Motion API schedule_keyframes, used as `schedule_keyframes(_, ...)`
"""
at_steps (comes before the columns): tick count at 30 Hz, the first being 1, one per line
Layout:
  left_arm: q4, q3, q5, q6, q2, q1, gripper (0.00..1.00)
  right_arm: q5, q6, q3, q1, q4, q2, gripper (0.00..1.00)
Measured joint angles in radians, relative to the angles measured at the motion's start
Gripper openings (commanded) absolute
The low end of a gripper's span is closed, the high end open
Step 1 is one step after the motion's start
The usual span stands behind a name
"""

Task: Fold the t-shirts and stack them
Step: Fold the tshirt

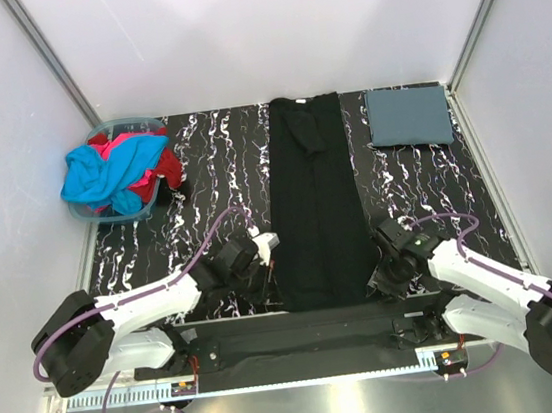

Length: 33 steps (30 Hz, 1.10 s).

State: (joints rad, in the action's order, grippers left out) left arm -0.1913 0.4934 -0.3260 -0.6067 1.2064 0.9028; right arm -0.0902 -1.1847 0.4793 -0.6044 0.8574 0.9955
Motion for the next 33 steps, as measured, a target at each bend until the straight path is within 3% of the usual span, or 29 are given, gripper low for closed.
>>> schedule_keyframes(5, -0.005, 0.014, -0.006, 0.008, 0.000, 0.000, 0.00, 0.036, -0.024, 0.055, -0.003, 0.049, 0.047, 0.45)
schedule_keyframes(10, -0.006, 0.016, -0.012, 0.015, 0.000, 0.000, 0.00, 0.116, 0.026, 0.201, -0.003, 0.071, 0.202, 0.47)
schedule_keyframes(14, -0.008, 0.016, -0.020, 0.024, 0.000, 0.000, 0.00, 0.117, 0.062, 0.194, -0.005, 0.037, 0.323, 0.48)
schedule_keyframes(23, -0.026, 0.024, -0.038, 0.048, 0.000, 0.000, 0.00, 0.145, 0.063, 0.174, -0.008, 0.037, 0.318, 0.49)
schedule_keyframes(33, -0.029, 0.029, -0.043, 0.053, 0.000, 0.000, 0.00, 0.148, 0.069, 0.170, -0.011, 0.030, 0.303, 0.35)
